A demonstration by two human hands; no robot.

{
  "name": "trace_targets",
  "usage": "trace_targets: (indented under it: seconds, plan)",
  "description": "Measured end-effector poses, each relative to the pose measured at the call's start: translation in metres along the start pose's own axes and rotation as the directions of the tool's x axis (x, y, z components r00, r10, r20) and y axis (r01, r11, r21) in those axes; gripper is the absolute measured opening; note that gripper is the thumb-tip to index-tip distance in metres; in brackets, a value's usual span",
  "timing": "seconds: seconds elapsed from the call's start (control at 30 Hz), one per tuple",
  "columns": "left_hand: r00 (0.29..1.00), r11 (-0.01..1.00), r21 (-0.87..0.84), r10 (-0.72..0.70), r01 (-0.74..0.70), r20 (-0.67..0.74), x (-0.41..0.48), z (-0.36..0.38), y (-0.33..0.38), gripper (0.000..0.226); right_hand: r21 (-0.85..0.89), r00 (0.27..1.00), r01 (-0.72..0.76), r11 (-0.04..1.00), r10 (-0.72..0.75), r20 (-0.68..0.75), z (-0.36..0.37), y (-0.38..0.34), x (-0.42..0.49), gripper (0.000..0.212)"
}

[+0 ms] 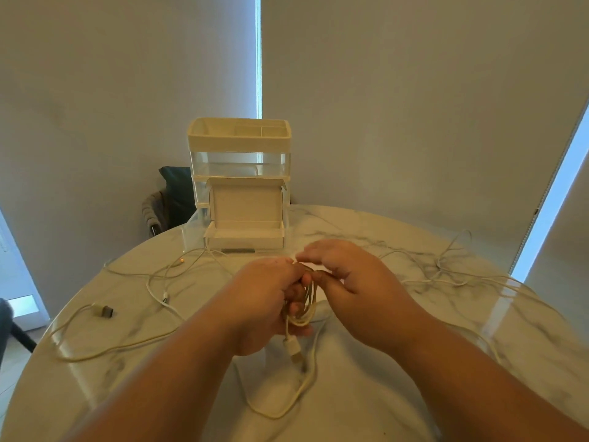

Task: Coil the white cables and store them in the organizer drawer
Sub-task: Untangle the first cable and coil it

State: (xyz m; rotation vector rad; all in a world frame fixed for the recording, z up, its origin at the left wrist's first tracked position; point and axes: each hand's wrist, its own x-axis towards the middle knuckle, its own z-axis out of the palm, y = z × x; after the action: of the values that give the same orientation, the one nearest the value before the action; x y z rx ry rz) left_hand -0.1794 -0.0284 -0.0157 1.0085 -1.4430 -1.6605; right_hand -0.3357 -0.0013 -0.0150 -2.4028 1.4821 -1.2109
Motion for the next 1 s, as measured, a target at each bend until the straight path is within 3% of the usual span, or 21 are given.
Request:
trace_targets:
  seconds: [0.13, 0.2, 0.3, 0.37, 0.43, 0.53, 0.67, 0.77, 0.87, 1.0]
  plan:
    - [1.0, 0.998, 0.053, -0.02, 0.019, 0.009, -0.003, 0.002, 0.001, 0.025, -0.038, 0.99, -0.142, 0.989, 0.141, -0.025, -0.007, 0.0, 0.003, 0.027]
    - [0.999, 0.996, 0.084, -0.006, 0.009, -0.033, -0.003, 0.004, 0.002, 0.024, 0.073, 0.965, -0.257, 0.964, 0.26, -0.029, -0.01, -0.001, 0.003, 0.02]
    - [0.997, 0.994, 0.108, 0.025, -0.016, -0.079, -0.004, 0.006, 0.003, 0.02, 0.394, 0.886, -0.453, 0.8, 0.453, 0.098, -0.009, -0.006, 0.003, 0.012]
    - [0.996, 0.996, 0.091, 0.02, -0.012, -0.085, -0.005, 0.005, 0.004, 0.019, 0.538, 0.841, -0.521, 0.663, 0.506, 0.192, -0.007, -0.008, 0.003, 0.009]
    - [0.996, 0.999, 0.043, 0.001, 0.003, -0.094, -0.005, 0.004, 0.004, 0.022, 0.606, 0.817, -0.55, 0.575, 0.521, 0.246, -0.006, -0.01, 0.003, 0.01]
    - [0.991, 1.0, 0.027, 0.007, -0.003, -0.137, -0.002, 0.002, 0.003, 0.026, 0.61, 0.794, -0.587, 0.531, 0.525, 0.306, -0.001, -0.012, 0.002, 0.017]
    - [0.978, 0.975, 0.213, 0.105, -0.065, -0.18, 0.0, 0.001, 0.002, 0.032, 0.651, 0.757, -0.628, 0.426, 0.526, 0.386, 0.008, -0.012, 0.0, 0.038]
    - [0.975, 0.946, 0.309, 0.155, -0.101, -0.157, 0.0, 0.002, 0.002, 0.032, 0.597, 0.755, -0.644, 0.478, 0.523, 0.397, 0.009, -0.006, 0.0, 0.034]
    - [0.985, 0.985, 0.144, 0.11, -0.09, -0.133, 0.0, -0.001, 0.0, 0.028, 0.569, 0.784, -0.614, 0.547, 0.505, 0.361, 0.009, -0.005, -0.001, 0.026]
    - [0.984, 0.995, 0.043, 0.099, -0.093, -0.145, 0.001, -0.003, 0.001, 0.025, 0.803, 0.859, -0.503, 0.32, 0.294, 0.42, 0.018, -0.011, -0.001, 0.025]
